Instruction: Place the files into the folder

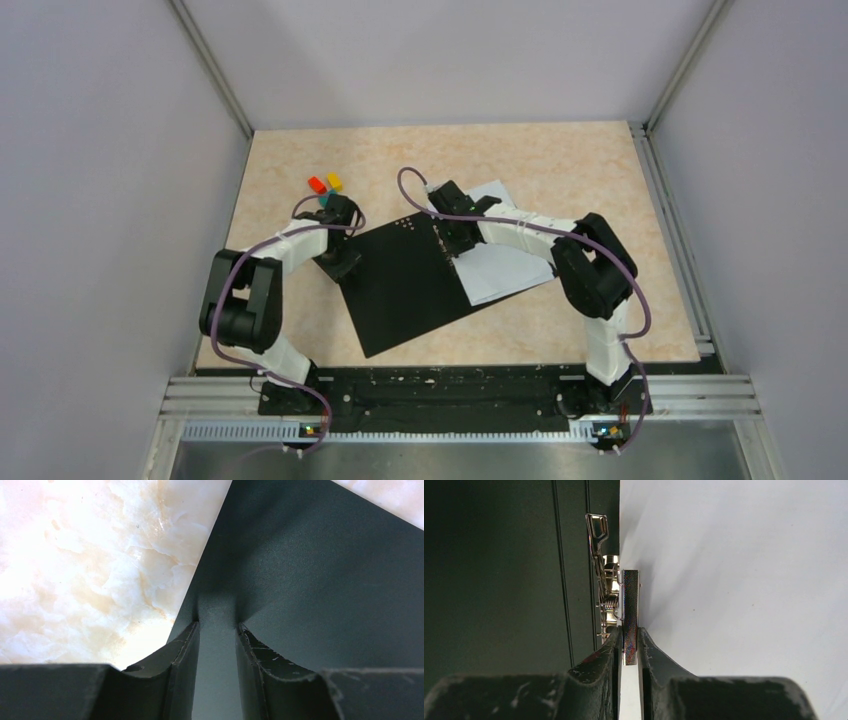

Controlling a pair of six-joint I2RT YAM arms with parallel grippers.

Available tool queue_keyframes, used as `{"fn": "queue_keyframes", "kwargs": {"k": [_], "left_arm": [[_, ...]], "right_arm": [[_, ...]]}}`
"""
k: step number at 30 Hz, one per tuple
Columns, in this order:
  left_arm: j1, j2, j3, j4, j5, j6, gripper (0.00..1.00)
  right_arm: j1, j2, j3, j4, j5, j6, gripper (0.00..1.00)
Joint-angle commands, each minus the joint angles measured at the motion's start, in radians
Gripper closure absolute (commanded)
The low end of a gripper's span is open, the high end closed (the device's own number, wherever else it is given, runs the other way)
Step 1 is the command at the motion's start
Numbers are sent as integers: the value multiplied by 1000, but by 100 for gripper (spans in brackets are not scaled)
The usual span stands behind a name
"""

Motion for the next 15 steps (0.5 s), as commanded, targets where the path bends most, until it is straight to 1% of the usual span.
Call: {"fn": "queue_keyframes", "kwargs": {"k": [1,15], "left_arm": [[11,79,-31,30,-3,-35,61],[14,86,-20,22,7,-53,61]], "right_arm": [[4,-51,-16,5,-1,3,87],[4,-69,-82,56,0,14,87]]}}
